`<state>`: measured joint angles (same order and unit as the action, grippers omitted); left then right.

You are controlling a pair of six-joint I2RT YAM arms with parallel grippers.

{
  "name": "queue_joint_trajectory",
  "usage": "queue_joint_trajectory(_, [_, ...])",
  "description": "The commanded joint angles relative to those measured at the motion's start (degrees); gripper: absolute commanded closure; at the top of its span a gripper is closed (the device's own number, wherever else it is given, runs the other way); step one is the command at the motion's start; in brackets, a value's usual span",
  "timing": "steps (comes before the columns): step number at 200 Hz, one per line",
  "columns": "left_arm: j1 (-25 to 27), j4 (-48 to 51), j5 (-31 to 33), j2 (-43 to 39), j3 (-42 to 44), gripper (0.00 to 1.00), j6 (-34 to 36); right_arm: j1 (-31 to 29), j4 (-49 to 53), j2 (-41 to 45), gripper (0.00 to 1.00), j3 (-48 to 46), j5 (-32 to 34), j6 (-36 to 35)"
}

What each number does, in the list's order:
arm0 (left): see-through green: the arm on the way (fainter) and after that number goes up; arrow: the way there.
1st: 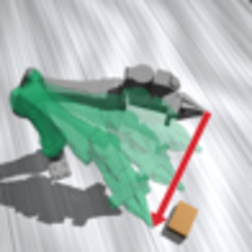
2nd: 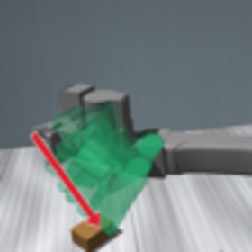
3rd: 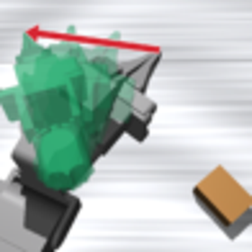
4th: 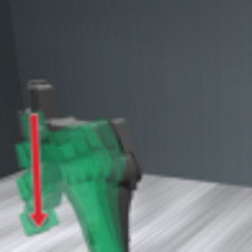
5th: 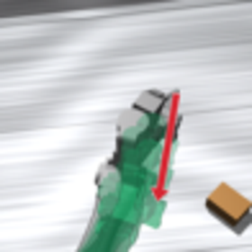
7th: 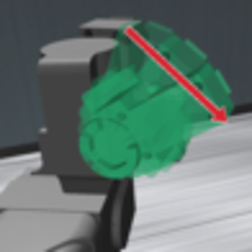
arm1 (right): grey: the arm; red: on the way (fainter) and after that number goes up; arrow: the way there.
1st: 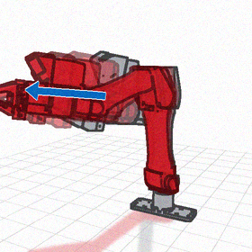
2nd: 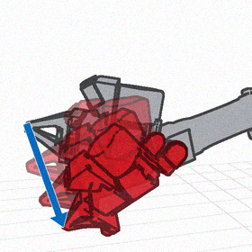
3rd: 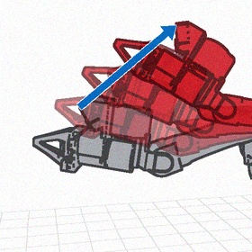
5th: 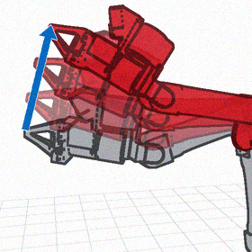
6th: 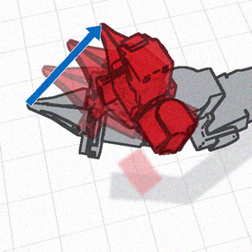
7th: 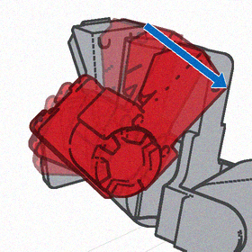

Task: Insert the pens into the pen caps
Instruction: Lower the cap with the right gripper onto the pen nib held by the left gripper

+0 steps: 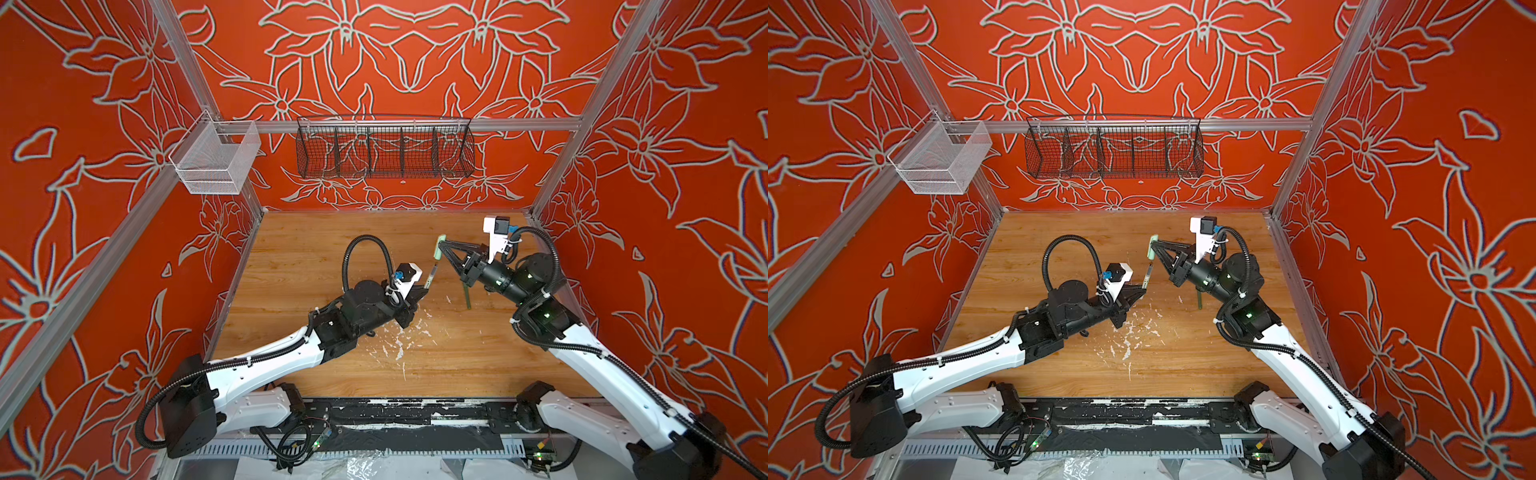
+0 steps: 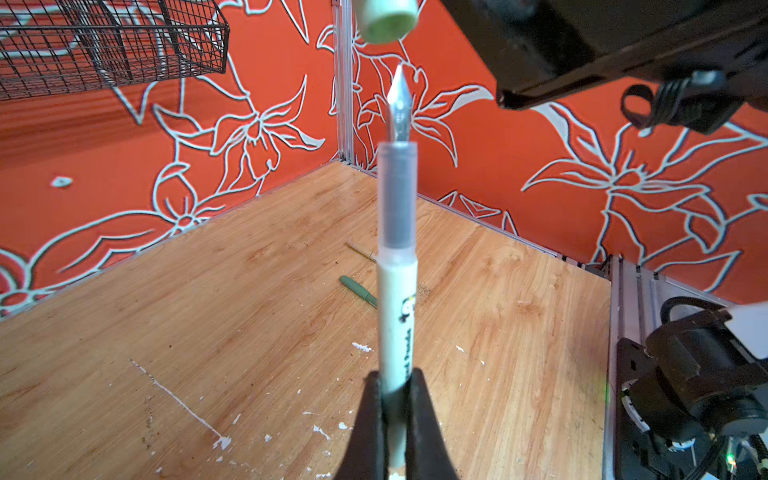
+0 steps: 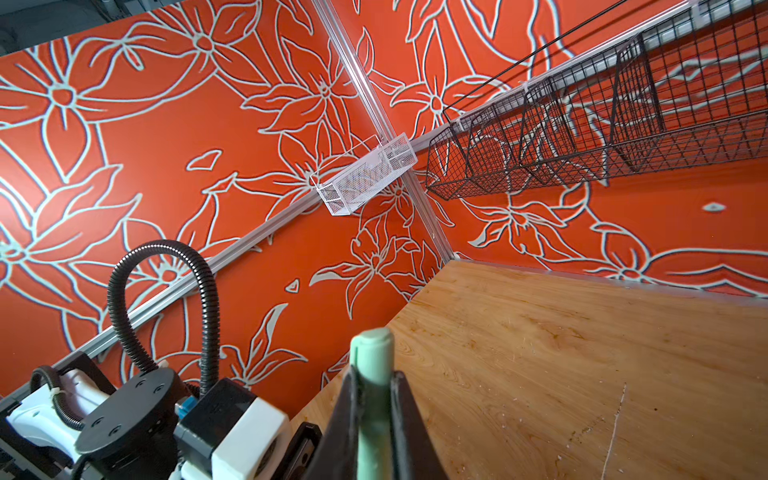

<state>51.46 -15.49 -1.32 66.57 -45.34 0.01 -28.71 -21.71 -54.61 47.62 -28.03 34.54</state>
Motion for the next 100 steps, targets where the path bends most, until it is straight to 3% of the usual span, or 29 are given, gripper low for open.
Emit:
queue_joint_trajectory(1, [0.48,-0.24,0.0,0.34,-1.66,1.0,0.52,-0.43,1.02,0.8,1.0,-0.57,-0.91,-0.49])
queue_joint_trajectory(56, [0.47,-0.23,-0.61,-0.08,-1.76,1.0,0.5,-0.42,1.86,1.99,1.0,-1.38,2.44,-1.84])
queue_joint_trajectory(100, [0.48,-0.14,-0.14,-0.41,-1.59,1.0,0.44,-0.48,0.65,0.58,1.0,-1.2,0.34,-1.2])
